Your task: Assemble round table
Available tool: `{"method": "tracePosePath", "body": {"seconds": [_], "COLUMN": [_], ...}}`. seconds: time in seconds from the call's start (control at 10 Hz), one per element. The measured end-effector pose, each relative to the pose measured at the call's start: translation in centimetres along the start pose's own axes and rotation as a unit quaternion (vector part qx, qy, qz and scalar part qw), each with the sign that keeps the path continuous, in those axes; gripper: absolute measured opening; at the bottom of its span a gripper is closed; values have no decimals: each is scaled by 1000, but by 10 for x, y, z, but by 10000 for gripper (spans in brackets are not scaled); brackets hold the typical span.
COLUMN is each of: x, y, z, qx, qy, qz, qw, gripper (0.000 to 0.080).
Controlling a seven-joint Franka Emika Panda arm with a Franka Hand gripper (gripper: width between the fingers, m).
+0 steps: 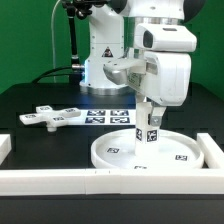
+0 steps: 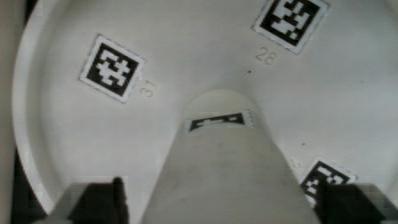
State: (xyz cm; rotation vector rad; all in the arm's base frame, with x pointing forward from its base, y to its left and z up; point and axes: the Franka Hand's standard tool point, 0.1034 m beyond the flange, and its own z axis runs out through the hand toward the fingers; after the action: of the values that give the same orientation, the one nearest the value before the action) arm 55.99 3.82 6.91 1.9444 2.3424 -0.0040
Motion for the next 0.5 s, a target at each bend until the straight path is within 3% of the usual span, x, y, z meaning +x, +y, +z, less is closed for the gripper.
{"method": "tracePosePath", "body": {"seconds": [0.1, 0.4, 0.5], "x": [0, -1, -2], "y": [0, -1, -2], "z": [0, 1, 1], "qx": [0, 1, 11], "qy": [0, 0, -1], "qz": [0, 22, 48], "qw": [1000, 1000, 999], "gripper": [407, 409, 409]}}
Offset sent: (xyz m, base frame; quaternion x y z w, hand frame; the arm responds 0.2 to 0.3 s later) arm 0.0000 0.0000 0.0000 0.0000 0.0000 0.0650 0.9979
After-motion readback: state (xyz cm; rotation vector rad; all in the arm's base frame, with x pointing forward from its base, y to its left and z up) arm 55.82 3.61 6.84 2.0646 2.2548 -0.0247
